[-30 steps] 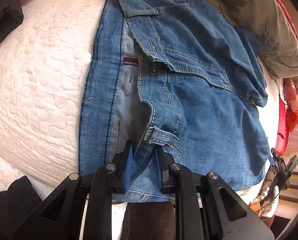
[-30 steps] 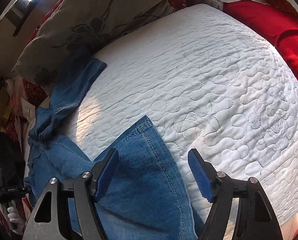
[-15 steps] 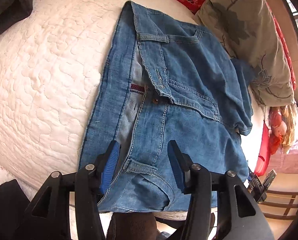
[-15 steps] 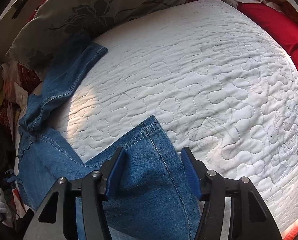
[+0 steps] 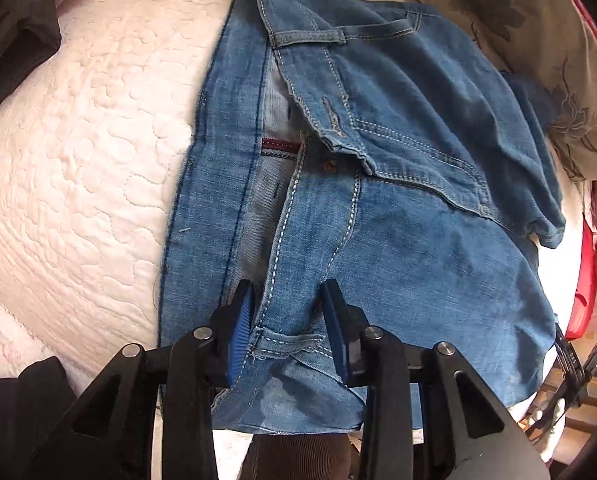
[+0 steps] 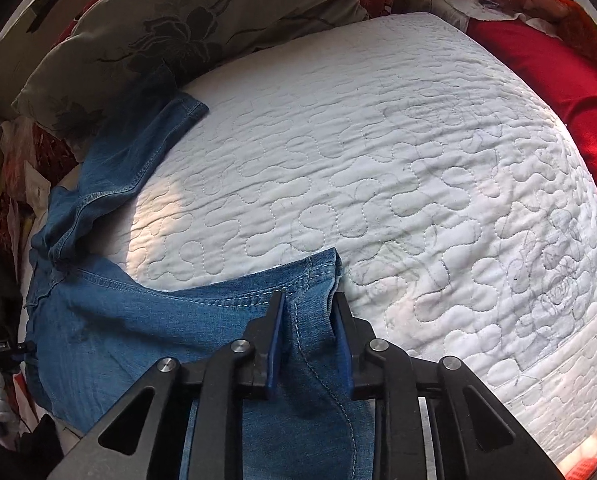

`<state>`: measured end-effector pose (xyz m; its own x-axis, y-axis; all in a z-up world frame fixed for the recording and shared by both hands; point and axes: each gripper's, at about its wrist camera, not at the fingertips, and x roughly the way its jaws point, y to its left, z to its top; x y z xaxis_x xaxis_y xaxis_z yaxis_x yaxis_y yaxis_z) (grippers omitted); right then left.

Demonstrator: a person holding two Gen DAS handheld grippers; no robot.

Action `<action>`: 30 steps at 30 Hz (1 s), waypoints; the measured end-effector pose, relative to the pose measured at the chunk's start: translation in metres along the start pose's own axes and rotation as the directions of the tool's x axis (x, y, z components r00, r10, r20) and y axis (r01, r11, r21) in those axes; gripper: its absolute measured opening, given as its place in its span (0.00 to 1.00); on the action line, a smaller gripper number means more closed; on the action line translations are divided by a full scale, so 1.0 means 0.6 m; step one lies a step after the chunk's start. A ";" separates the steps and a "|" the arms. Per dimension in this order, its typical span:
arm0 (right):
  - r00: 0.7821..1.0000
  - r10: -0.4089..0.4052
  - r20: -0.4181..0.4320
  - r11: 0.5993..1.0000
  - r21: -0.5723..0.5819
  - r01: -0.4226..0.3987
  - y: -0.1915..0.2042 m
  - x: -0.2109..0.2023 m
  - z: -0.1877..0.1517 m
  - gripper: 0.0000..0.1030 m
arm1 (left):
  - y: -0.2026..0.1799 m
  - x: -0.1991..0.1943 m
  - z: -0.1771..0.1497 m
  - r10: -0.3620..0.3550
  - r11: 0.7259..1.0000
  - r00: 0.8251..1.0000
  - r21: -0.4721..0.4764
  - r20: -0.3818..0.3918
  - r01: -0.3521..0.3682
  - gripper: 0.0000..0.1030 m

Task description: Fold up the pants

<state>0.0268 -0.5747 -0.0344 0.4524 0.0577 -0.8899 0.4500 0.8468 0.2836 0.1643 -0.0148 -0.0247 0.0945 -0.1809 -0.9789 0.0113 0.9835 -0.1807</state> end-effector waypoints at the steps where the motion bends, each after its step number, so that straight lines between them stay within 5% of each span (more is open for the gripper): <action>1: 1.000 0.005 0.020 1.000 0.007 -0.005 0.000 -0.012 0.006 0.32 | 0.007 -0.018 -0.003 -0.027 1.000 0.999 0.010 0.019 0.027 0.32; 4: 0.996 0.017 0.086 1.000 -0.006 -0.016 0.009 -0.048 0.035 0.46 | 0.042 -0.073 0.011 -0.079 0.997 0.992 -0.010 0.095 0.080 0.33; 9: 0.993 0.049 0.105 0.997 -0.059 -0.043 0.067 -0.050 0.112 0.49 | 0.121 -0.103 0.110 -0.187 0.960 0.972 -0.182 0.144 0.212 0.55; 12: 0.993 0.075 0.087 0.995 -0.078 -0.068 0.112 -0.020 0.160 0.50 | 0.128 -0.077 0.173 -0.232 0.928 0.963 -0.265 0.135 0.261 0.55; 17: 0.991 0.123 0.061 0.989 -0.092 -0.117 0.189 0.059 0.250 0.51 | 0.094 -0.014 0.255 -0.219 0.930 0.974 -0.288 0.062 0.228 0.55; 20: 0.989 0.135 0.058 0.986 -0.109 -0.128 0.232 0.114 0.301 0.60 | 0.075 0.015 0.288 -0.207 0.937 0.978 -0.279 0.038 0.209 0.55; 30: 0.988 0.132 0.085 0.974 -0.195 -0.113 0.330 0.252 0.404 0.61 | 0.065 0.053 0.338 -0.189 0.940 0.981 -0.282 0.047 0.195 0.55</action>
<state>0.3712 -0.5266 -0.0262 0.5714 0.1239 -0.8113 0.2372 0.9214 0.3077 0.3698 0.0191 -0.0436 0.1375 -0.3631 -0.9215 -0.2514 0.8871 -0.3870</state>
